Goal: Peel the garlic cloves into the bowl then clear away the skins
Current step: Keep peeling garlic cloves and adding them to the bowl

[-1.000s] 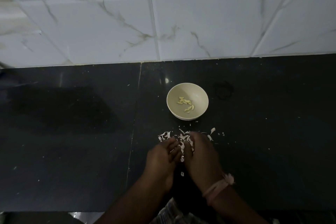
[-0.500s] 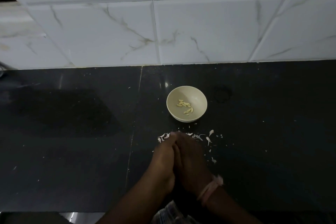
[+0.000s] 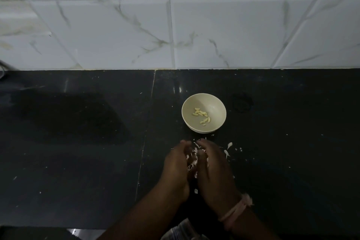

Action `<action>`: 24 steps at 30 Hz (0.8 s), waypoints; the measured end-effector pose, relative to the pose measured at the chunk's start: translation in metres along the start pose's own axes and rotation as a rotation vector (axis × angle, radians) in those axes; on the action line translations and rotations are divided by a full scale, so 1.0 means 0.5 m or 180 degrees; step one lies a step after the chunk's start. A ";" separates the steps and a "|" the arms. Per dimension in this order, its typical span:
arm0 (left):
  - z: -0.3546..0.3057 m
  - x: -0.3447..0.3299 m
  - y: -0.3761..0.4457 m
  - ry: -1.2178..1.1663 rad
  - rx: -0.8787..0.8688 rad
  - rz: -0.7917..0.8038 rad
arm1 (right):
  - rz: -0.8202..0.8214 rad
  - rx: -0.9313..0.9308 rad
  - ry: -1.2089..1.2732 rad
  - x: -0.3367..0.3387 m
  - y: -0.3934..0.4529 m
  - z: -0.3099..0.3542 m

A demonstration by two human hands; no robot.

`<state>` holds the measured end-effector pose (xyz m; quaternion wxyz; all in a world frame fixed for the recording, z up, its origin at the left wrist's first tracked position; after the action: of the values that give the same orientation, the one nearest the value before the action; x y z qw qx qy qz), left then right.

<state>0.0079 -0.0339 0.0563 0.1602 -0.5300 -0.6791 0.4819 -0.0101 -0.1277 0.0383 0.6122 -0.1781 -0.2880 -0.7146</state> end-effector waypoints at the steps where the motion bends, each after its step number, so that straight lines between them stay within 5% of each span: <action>1: 0.007 -0.007 -0.001 0.0117 0.0199 0.0069 | -0.0041 -0.0054 0.0054 -0.009 -0.004 0.034; 3: 0.007 -0.012 0.011 -0.0048 0.0525 0.0208 | -0.0188 -0.0043 -0.0326 -0.020 -0.008 0.056; 6: -0.024 0.013 0.050 -0.0450 0.0357 -0.0156 | 0.0689 0.0294 -0.0570 -0.020 0.006 -0.014; 9: -0.049 0.036 0.074 -0.0387 -0.0110 -0.0504 | 0.0351 -0.0080 -0.0717 0.035 0.045 -0.065; 24: -0.030 0.013 0.142 0.0180 0.0173 -0.0780 | 0.0229 -0.0481 -0.0636 0.087 0.239 -0.075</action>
<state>0.0567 -0.0229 0.0031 0.2513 -0.4519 -0.7207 0.4618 0.1021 -0.1949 0.0586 0.5905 -0.3042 -0.2863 -0.6906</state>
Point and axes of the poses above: each hand's wrist, its own y-axis towards the middle knuckle, its own x-axis out of the back of the hand, z = x × y, the point moved 4 cm from there along y, towards the middle knuckle, and after that the axes turned 6 degrees about x, right-handed, at the moved point
